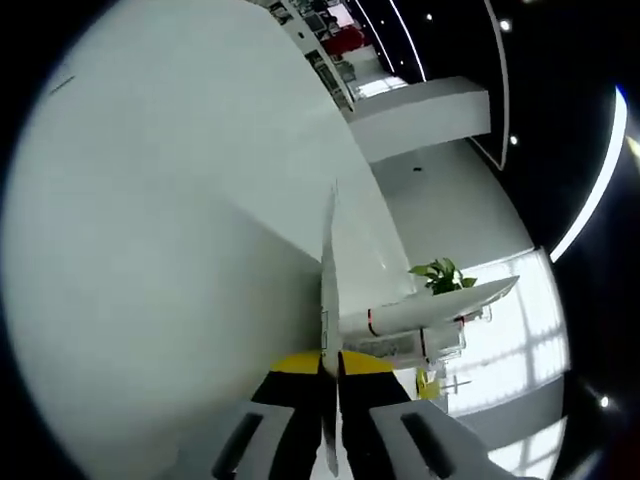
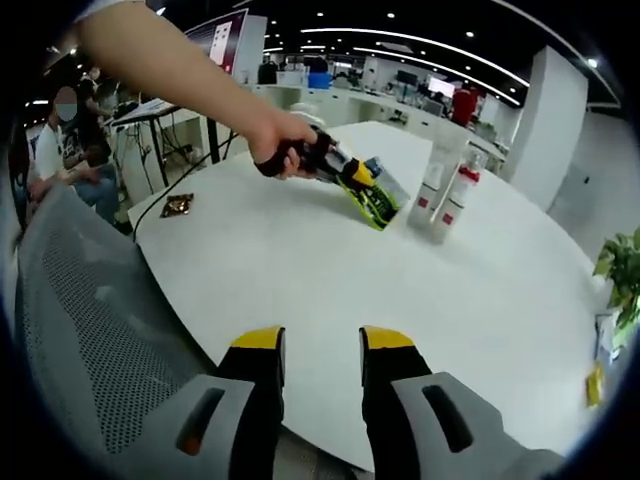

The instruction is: Arrange the skincare products in the storage area until every visible bottle or jar stands upright without overlapping.

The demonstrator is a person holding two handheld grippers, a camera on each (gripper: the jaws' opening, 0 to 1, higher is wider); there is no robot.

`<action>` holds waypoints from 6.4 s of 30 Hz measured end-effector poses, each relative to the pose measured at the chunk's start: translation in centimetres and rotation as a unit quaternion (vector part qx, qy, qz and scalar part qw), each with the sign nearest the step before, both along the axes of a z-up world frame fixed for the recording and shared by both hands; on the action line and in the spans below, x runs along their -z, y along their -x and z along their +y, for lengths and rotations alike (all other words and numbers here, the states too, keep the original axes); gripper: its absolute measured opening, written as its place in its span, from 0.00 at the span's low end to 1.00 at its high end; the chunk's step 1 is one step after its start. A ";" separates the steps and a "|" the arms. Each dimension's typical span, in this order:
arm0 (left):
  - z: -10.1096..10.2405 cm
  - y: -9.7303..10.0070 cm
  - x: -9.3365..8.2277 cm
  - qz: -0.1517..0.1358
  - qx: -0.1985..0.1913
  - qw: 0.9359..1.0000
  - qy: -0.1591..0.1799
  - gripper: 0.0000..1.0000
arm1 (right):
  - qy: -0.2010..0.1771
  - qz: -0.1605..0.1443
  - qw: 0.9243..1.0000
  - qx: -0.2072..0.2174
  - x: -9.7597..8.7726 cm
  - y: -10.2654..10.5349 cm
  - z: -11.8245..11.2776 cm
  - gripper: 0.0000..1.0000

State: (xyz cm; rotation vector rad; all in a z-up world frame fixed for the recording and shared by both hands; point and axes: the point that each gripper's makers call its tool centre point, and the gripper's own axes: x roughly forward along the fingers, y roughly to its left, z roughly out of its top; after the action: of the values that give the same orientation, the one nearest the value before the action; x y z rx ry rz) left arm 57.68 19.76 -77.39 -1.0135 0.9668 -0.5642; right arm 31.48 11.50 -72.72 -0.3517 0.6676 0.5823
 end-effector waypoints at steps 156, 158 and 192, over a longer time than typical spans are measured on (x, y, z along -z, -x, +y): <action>14.3 26.4 -4.5 -0.217 0.162 0.874 -0.404 0.37 | 0.028 -0.022 0.999 -0.028 -0.4 0.6 0.4 0.25; 13.3 26.8 -5.2 -0.221 0.153 0.878 -0.396 0.37 | 0.034 -0.015 0.999 -0.030 -0.1 0.7 0.4 0.25; 10.4 26.8 -7.7 -0.340 0.098 0.830 -0.430 0.38 | -0.074 0.024 0.996 -0.042 -2.4 0.9 5.4 0.31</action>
State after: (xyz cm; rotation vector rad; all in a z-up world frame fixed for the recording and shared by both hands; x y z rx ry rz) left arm 30.83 30.13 -69.69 0.1263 0.5580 -0.5162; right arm 30.57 16.85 -70.35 -0.2284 0.6549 0.7175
